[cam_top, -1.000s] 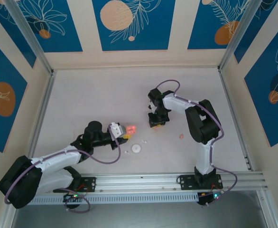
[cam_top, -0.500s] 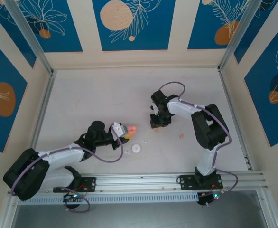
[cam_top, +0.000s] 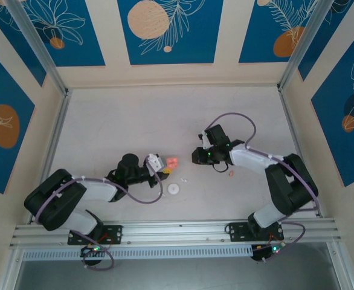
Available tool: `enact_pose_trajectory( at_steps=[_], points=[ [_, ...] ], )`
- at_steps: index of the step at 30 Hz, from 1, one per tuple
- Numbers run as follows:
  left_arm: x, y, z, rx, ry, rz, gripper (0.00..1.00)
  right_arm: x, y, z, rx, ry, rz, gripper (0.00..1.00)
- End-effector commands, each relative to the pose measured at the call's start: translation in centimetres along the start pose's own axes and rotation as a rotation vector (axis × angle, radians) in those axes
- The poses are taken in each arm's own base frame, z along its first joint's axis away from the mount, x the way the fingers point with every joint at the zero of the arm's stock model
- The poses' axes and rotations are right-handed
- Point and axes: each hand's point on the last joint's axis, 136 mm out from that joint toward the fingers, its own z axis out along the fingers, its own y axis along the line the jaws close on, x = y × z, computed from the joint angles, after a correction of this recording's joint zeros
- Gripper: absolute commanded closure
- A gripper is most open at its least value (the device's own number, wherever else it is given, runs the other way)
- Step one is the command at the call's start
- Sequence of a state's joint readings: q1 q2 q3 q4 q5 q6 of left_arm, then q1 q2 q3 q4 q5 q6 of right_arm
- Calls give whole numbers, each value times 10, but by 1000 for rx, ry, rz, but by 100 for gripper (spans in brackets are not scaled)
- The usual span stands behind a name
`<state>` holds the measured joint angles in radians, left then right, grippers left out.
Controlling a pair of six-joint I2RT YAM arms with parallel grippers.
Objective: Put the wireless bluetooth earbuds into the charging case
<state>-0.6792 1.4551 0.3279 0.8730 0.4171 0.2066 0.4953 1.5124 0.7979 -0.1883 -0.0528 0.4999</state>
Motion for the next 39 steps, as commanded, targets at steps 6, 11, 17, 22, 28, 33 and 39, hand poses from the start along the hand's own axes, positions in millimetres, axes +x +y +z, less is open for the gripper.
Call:
enact_pose_trajectory(
  at_steps=[6, 11, 17, 22, 28, 33, 39],
  points=[
    [-32, 13, 1, -71, -146, 1, 86, -45, 50, -38, -250, -305, -38, 76],
    [-39, 17, 1, -89, -204, -11, 86, -49, 65, -55, -317, -394, -74, 77],
    [-47, 19, 1, -97, -268, -29, 86, -48, 86, -77, -386, -505, -138, 77],
    [-55, 22, -1, -114, -310, -50, 86, -46, 100, -85, -389, -561, -191, 77],
    [-64, 22, -3, -119, -333, -39, 86, -48, 122, -90, -427, -603, -246, 77],
    [-69, 24, -6, -129, -347, -39, 86, -49, 134, -91, -458, -615, -265, 77],
    [-77, 25, -8, -133, -368, -41, 86, -48, 143, -86, -470, -611, -278, 77]
  ],
)
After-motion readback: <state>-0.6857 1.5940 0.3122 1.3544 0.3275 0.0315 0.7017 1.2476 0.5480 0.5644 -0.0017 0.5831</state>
